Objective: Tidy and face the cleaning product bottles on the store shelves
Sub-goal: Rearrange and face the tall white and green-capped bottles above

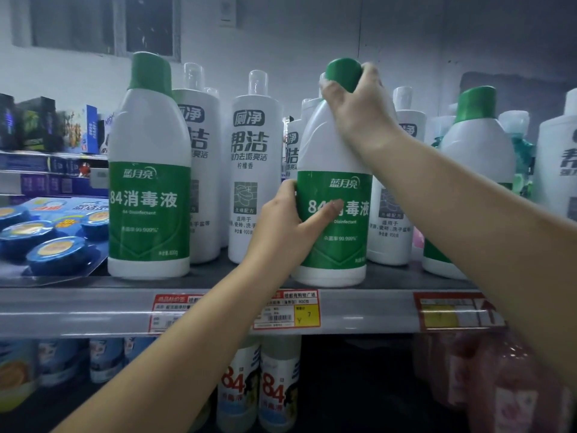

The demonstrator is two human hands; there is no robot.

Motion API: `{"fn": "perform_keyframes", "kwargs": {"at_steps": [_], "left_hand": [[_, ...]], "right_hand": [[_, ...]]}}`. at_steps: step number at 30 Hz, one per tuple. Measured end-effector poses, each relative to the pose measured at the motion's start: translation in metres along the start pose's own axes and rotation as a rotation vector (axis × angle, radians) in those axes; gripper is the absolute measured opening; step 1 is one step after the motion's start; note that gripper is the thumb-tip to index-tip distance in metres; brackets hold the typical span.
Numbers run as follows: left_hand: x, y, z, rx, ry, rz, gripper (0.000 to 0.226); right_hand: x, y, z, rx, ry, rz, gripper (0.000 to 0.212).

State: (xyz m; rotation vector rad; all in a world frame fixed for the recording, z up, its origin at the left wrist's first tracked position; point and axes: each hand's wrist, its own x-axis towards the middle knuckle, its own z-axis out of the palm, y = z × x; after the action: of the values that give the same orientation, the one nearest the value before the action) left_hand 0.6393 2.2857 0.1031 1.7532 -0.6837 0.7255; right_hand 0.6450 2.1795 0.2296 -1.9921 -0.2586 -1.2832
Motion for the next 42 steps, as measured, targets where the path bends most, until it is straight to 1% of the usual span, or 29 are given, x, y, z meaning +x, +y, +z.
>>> {"fn": "perform_keyframes", "kwargs": {"at_steps": [5,9,12,16,20,22,24,27,33,35,38,40,42], "left_hand": [[0.004,0.007,0.017,-0.053,-0.045,-0.014,0.037],[0.007,0.012,0.042,-0.11,-0.088,-0.048,0.04],[0.01,0.019,0.062,-0.143,-0.117,-0.059,0.039],[0.014,0.029,0.084,-0.136,-0.166,-0.061,0.043],[0.017,0.03,0.095,-0.131,-0.207,-0.066,0.043],[0.018,0.028,0.097,-0.154,-0.206,-0.06,0.043],[0.017,0.026,0.097,-0.166,-0.199,-0.05,0.041],[0.019,0.025,0.097,-0.191,-0.207,-0.043,0.039],[0.028,0.025,0.1,-0.206,-0.235,-0.049,0.038],[0.029,0.024,0.102,-0.23,-0.242,-0.056,0.036],[0.03,0.022,0.102,-0.242,-0.258,-0.051,0.033],[0.03,0.021,0.103,-0.236,-0.254,-0.034,0.033],[0.029,0.02,0.102,-0.238,-0.253,-0.028,0.034]], "right_hand": [[0.002,0.011,-0.017,-0.084,0.009,-0.008,0.048],[0.003,0.023,-0.037,-0.182,0.012,0.019,0.053],[0.004,0.033,-0.052,-0.246,0.027,0.045,0.053],[0.004,0.044,-0.068,-0.332,0.051,0.085,0.053],[0.008,0.047,-0.08,-0.387,0.04,0.067,0.049],[0.015,0.045,-0.083,-0.422,0.011,0.024,0.048],[0.025,0.039,-0.083,-0.447,-0.013,-0.01,0.052],[0.045,0.029,-0.081,-0.509,-0.064,-0.019,0.051],[0.078,0.028,-0.068,-0.805,-0.315,0.007,0.041],[0.084,0.028,-0.063,-0.913,-0.366,-0.011,0.041],[0.094,0.022,-0.06,-1.033,-0.457,-0.008,0.031],[0.1,0.017,-0.062,-1.077,-0.518,0.023,0.035],[0.104,0.014,-0.063,-1.071,-0.546,0.042,0.04]]}}
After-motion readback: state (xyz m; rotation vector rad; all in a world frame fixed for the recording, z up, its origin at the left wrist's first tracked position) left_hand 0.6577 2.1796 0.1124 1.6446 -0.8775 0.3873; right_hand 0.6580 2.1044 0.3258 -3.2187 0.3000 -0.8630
